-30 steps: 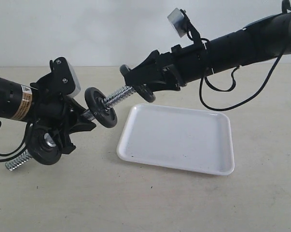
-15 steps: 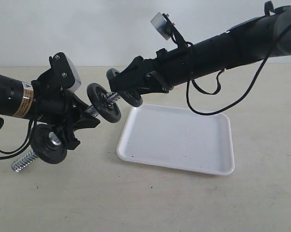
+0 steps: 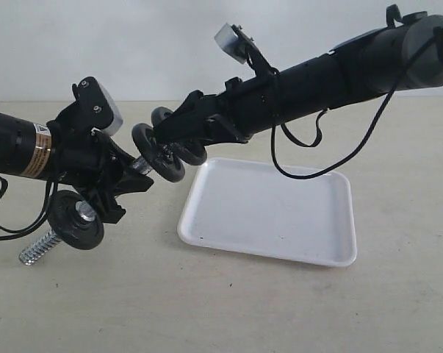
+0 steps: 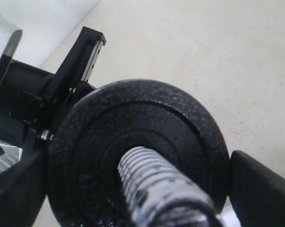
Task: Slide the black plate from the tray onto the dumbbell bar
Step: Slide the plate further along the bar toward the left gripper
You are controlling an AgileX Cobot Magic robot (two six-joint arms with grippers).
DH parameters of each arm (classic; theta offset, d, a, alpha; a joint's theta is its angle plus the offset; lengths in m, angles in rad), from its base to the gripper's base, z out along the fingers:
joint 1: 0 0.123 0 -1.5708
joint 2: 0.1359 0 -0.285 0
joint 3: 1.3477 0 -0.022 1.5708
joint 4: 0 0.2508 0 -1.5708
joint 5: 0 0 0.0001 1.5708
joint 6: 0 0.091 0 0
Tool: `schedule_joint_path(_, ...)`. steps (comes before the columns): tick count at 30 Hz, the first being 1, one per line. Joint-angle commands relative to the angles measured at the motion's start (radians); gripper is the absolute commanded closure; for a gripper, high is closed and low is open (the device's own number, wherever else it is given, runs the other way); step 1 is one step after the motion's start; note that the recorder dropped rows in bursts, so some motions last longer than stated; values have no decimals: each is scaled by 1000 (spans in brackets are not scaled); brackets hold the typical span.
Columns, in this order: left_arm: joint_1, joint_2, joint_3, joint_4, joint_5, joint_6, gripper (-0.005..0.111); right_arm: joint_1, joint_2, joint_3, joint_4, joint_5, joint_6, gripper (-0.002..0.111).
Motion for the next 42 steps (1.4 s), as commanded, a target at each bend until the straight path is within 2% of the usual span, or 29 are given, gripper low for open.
schedule_joint_path(1, 0, -58, -49, -152, -63, -40, 102, 7, -8, -5, 6, 33, -14, 108)
schedule_joint_path(10, 0, -58, -49, -197, -63, -55, 102, 7, -8, -5, 6, 41, -14, 108)
schedule_joint_path(42, 0, -58, -49, -197, -56, -55, 102, 7, -8, -5, -3, 65, -36, 108)
